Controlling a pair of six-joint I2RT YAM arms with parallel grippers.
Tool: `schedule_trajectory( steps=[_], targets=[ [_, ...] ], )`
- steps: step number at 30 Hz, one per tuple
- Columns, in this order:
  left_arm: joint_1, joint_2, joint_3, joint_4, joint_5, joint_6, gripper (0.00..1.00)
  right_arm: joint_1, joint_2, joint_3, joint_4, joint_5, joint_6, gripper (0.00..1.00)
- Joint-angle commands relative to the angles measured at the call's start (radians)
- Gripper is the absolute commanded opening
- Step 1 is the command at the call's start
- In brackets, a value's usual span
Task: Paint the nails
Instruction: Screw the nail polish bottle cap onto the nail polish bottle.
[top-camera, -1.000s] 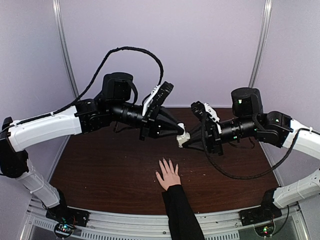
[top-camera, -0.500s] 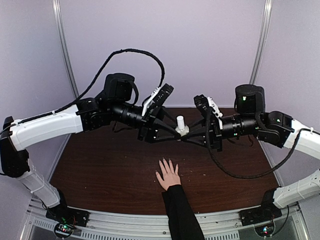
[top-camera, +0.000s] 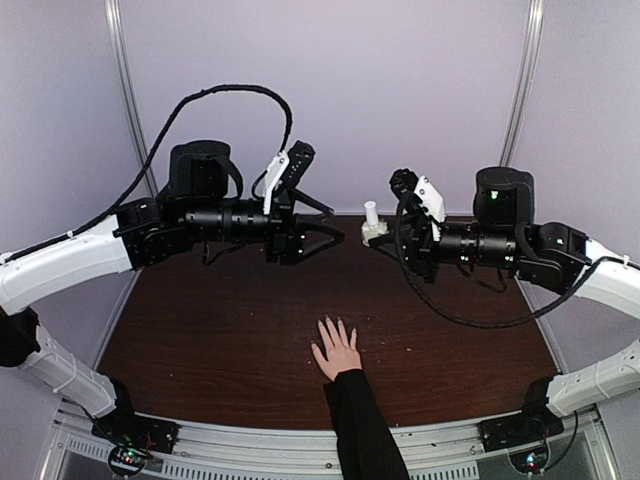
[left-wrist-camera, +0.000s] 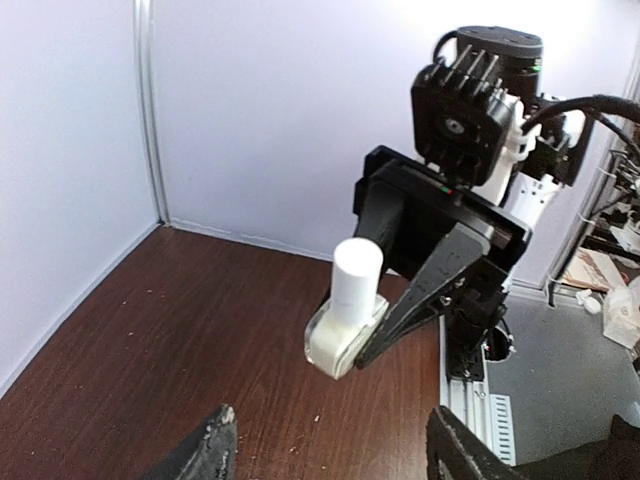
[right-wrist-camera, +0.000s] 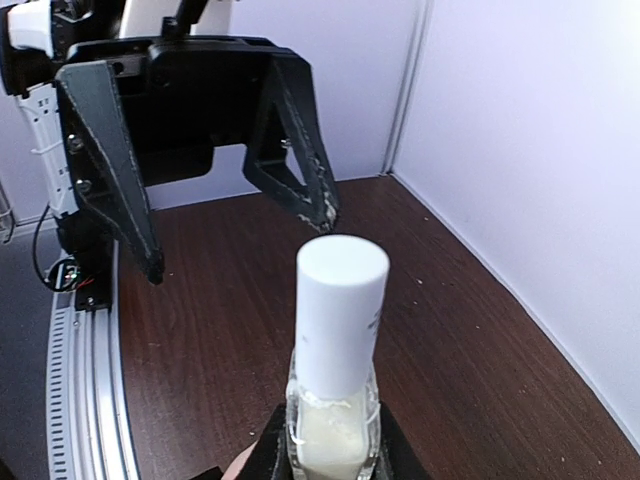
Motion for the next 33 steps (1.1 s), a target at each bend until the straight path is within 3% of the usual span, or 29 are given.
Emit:
schedule_trajectory(
  steps=[1,8,22,33],
  targets=[
    [0.006,0.006,0.000,0.076,-0.171,-0.076,0.65,0.001,-0.006,-0.006,0.033,0.189,0.039,0.00],
    [0.006,0.076,0.068,0.091,-0.218,-0.142,0.61,0.001,0.041,0.024,0.015,0.261,0.081,0.00],
    [0.004,0.177,0.120,0.224,-0.172,-0.225,0.51,0.003,0.098,0.062,-0.013,0.278,0.113,0.00],
    [0.005,0.225,0.154,0.242,-0.135,-0.247,0.35,0.007,0.107,0.074,-0.018,0.265,0.111,0.00]
  ],
)
